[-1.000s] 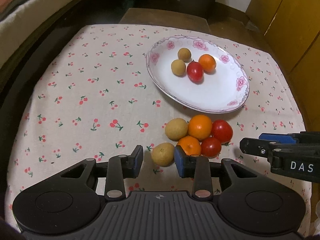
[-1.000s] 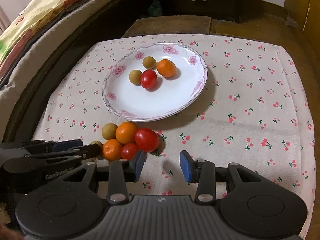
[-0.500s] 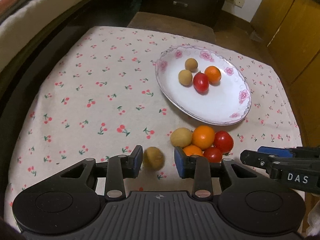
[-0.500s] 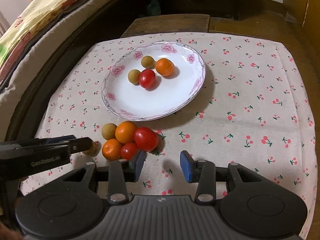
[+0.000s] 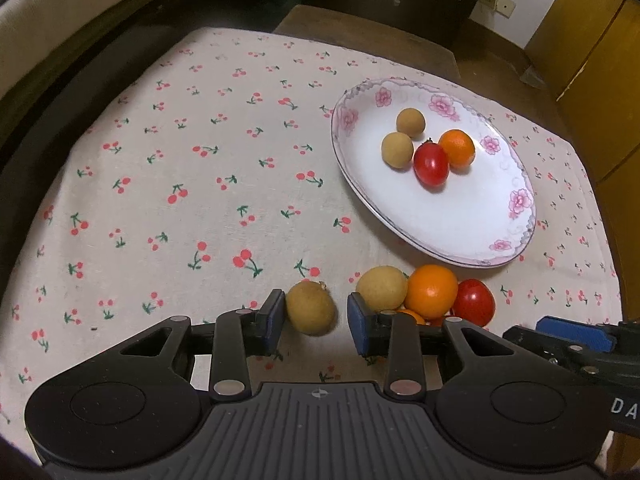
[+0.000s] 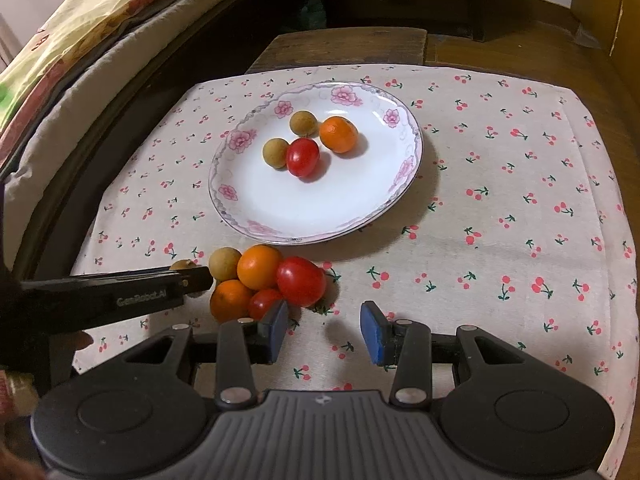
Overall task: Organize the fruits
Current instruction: 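Close the left gripper on a brown longan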
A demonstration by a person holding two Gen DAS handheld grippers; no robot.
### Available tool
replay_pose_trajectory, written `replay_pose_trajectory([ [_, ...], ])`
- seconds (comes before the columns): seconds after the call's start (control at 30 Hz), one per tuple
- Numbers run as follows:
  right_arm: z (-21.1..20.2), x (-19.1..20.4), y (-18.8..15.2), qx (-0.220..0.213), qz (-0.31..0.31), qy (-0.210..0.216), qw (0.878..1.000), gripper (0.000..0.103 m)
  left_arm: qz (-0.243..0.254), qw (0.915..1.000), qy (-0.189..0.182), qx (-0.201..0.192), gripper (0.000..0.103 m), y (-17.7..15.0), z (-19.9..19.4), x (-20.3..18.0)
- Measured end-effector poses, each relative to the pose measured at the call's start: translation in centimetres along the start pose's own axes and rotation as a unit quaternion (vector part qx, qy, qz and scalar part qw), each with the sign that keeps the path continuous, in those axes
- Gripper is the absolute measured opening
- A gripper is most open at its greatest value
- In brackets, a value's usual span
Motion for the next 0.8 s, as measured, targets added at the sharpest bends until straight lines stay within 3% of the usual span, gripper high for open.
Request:
replay_pose_trajectory([
  [0.2, 0.3, -0.4, 0.3, 0.001, 0.007, -0.001, 1.0, 0.041, 0.003, 1.0, 0.007, -0.004, 0.034, 0.1, 0.1, 0.1],
  [0.8, 3.1, 2.5, 0.1, 0.025, -0.016, 0.047, 0.998, 0.041, 0.005, 0.9999, -0.011, 0.006, 0.034, -1.0, -0.5, 1.7],
])
Point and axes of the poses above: each gripper's, at about its wrist camera, not at the fingertips, and z roughly the way its jaws point, x to its left, y to its top, the point moved 1 cm from there along z, roughly the way its jaws point, and after that the axes turned 13 degrees about y, right-handed, at the moved point
